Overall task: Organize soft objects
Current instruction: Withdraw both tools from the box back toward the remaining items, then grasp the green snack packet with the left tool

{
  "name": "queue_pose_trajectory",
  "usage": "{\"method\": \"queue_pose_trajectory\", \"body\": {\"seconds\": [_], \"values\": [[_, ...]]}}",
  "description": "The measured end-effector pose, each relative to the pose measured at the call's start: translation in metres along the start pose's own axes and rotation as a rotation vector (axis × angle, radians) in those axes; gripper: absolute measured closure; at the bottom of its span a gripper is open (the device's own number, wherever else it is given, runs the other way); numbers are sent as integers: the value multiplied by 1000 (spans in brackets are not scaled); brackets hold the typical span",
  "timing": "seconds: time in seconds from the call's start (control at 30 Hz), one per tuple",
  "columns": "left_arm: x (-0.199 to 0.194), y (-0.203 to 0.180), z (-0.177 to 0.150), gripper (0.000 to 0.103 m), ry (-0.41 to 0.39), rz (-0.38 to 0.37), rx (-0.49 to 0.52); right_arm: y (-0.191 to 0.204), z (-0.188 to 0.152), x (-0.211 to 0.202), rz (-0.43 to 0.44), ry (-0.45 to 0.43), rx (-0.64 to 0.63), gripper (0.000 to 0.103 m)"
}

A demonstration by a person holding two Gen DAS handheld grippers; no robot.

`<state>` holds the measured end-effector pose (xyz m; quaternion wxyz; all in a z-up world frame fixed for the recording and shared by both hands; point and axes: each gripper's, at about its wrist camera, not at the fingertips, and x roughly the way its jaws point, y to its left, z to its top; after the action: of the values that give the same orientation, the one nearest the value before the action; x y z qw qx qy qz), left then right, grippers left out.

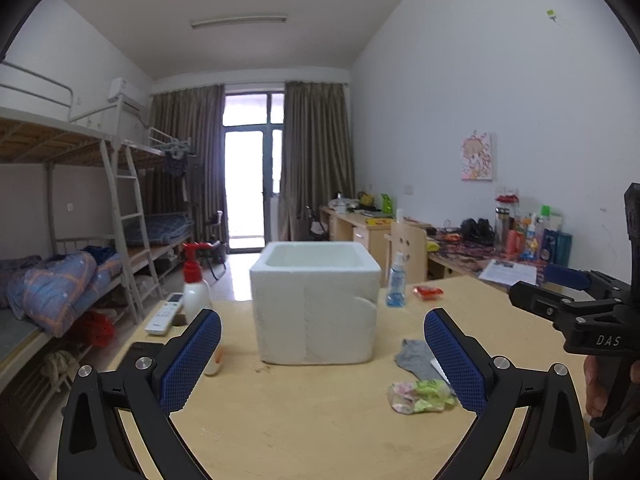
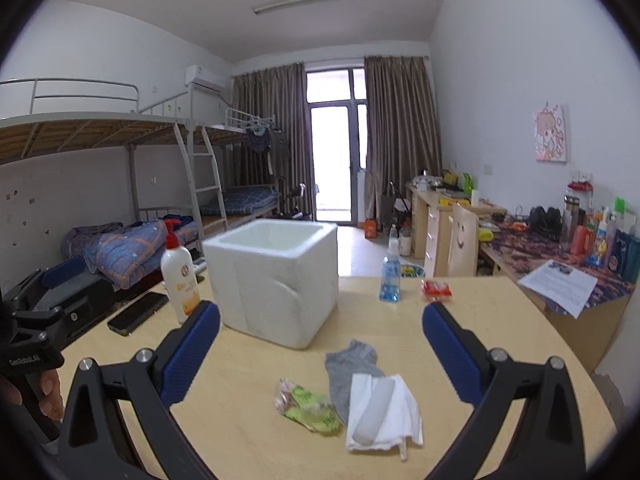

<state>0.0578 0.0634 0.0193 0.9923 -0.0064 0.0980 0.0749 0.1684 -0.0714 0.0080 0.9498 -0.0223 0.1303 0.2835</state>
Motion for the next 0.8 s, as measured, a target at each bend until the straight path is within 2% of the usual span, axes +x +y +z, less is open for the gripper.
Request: {"method": "queue_pose_trajectory", "body": {"seconds": [0.27,0.43,0.67,0.8], "values": [[7,3,-12,1,39,-10,-50,-15,-16,-5,-56,26,-18,1],[14,2,-21,1,67,-22,-45,-31,-25,-11,-62,40,30,1],[27,-12,-27,1,109,-80,-19,-43,-39,-3,-69,85,64,1],[41,-28,-29,1,146,-143,3,-49,-46,1,-90,119,65,1]]}}
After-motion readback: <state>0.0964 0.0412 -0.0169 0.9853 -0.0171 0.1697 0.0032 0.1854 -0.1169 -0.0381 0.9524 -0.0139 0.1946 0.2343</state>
